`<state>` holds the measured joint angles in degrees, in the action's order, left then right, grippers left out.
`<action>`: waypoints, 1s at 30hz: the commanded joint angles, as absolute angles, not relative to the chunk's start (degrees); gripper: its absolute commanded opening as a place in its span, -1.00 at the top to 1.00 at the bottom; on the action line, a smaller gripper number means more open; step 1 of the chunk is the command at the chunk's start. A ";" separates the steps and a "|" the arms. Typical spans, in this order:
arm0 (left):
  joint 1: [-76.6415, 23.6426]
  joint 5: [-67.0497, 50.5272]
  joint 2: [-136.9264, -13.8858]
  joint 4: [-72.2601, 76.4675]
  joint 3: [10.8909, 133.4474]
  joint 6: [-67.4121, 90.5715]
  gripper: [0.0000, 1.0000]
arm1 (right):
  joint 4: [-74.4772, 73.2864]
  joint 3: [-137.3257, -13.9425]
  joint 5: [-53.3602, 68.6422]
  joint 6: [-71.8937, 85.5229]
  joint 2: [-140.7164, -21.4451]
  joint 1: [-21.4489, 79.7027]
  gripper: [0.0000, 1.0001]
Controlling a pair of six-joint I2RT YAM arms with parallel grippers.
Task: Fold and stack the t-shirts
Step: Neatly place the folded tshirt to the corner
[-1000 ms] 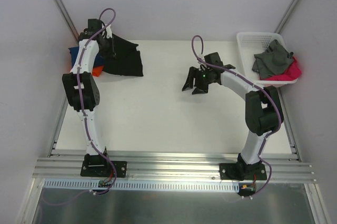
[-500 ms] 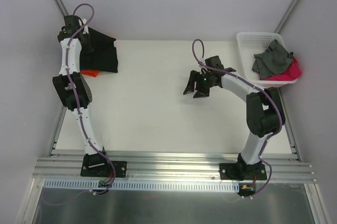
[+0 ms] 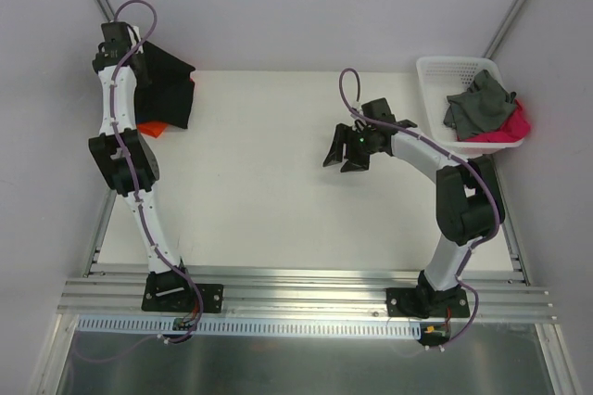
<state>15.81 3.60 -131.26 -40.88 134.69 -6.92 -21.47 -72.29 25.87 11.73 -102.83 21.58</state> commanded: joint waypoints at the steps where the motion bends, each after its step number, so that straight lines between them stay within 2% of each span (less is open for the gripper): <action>1: 16.52 7.12 -130.43 -36.83 137.72 -7.65 1.00 | -20.74 -72.33 25.66 10.90 -99.84 22.15 -0.34; 13: 18.37 16.08 -131.48 -35.33 136.67 -6.15 0.99 | -20.83 -72.25 25.05 10.90 -100.02 22.76 -0.34; 15: 18.28 17.13 -131.75 -35.24 136.67 -5.54 0.95 | -20.66 -72.16 24.96 10.90 -100.11 23.03 -0.34; 16: 17.93 17.92 -131.75 -35.16 136.58 -5.28 0.85 | -20.65 -72.07 24.87 10.99 -100.02 23.11 -0.34; 18: 17.67 18.46 -131.92 -35.07 135.88 -5.18 0.85 | -20.57 -72.16 24.96 10.90 -100.02 23.38 -0.33; 19: 17.06 18.63 -131.92 -35.07 135.70 -5.10 0.65 | -20.57 -72.16 25.13 10.90 -99.85 23.38 -0.33; 21: 16.26 19.60 -131.66 -35.07 134.91 -5.53 -0.42 | -20.48 -72.07 25.14 10.81 -99.76 23.38 -0.33; 22: 15.22 19.60 -131.57 -35.07 134.74 -5.36 -0.89 | -20.48 -71.90 25.14 10.81 -99.67 23.47 -0.33; 23: 14.94 19.08 -131.31 -35.07 134.56 -5.45 -0.98 | -20.48 -71.72 25.14 10.81 -99.58 23.47 -0.32; 26: 13.02 18.63 -130.96 -34.98 134.47 -5.71 -0.99 | -19.87 -71.11 25.31 10.90 -99.32 23.38 -0.33; 30: 10.73 24.25 -128.50 -33.93 135.00 -4.49 -0.98 | -19.42 -70.84 25.31 10.99 -98.88 23.38 -0.33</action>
<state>12.71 18.85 -132.70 -36.12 134.41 -5.32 -20.78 -71.20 25.65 11.73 -102.50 23.05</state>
